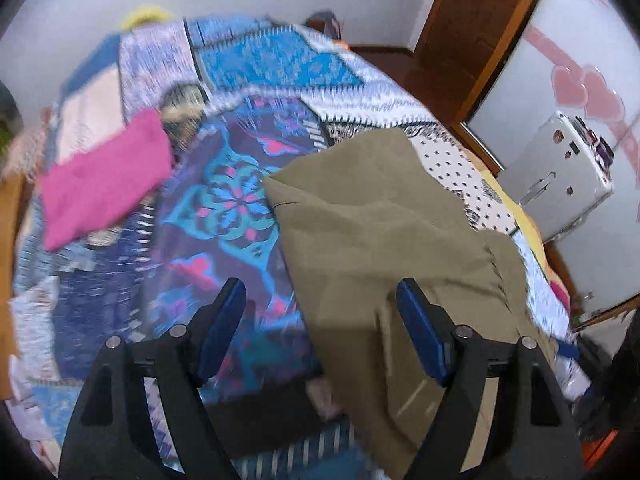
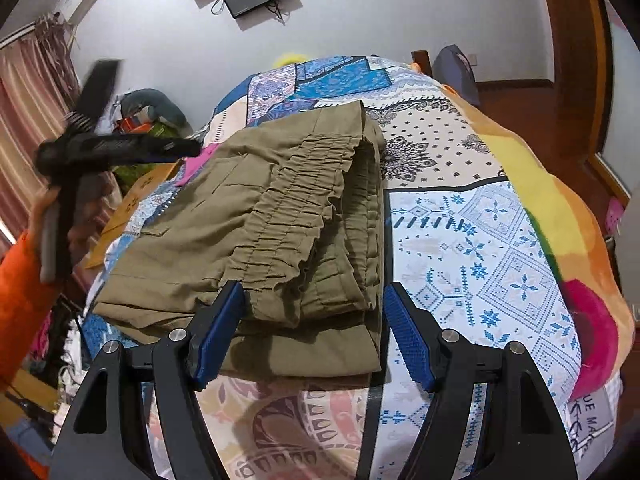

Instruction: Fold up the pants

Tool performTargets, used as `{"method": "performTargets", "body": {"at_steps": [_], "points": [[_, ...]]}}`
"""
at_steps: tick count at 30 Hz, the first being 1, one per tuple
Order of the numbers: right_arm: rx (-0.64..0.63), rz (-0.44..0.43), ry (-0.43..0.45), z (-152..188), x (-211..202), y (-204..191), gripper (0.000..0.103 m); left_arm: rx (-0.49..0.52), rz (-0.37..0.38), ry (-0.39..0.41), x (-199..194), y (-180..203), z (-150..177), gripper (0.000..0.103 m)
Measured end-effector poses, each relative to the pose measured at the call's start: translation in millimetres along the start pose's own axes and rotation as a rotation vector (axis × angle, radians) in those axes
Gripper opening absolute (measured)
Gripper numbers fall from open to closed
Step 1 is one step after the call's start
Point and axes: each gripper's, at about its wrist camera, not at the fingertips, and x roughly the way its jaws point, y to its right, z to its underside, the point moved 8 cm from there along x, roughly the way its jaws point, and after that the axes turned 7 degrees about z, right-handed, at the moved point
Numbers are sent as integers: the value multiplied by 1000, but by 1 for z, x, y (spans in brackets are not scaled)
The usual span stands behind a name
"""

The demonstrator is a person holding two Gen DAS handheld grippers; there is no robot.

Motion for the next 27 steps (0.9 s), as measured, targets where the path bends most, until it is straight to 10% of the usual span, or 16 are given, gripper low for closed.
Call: {"method": "performTargets", "body": {"at_steps": [6,11,14,27], "points": [[-20,8,-23,-3,3,8,69,-79,141,-10,41,-5,-17,72],[-33,32,-34,-9,9,20,69,-101,165,10,47,-7,-31,27],[-40,48,-37,-13,14,27,69,-78,97,13,44,-13,-34,9],[-86,106,20,-61,-11,30,60,-34,-209,43,-35,-57,56,0]]}}
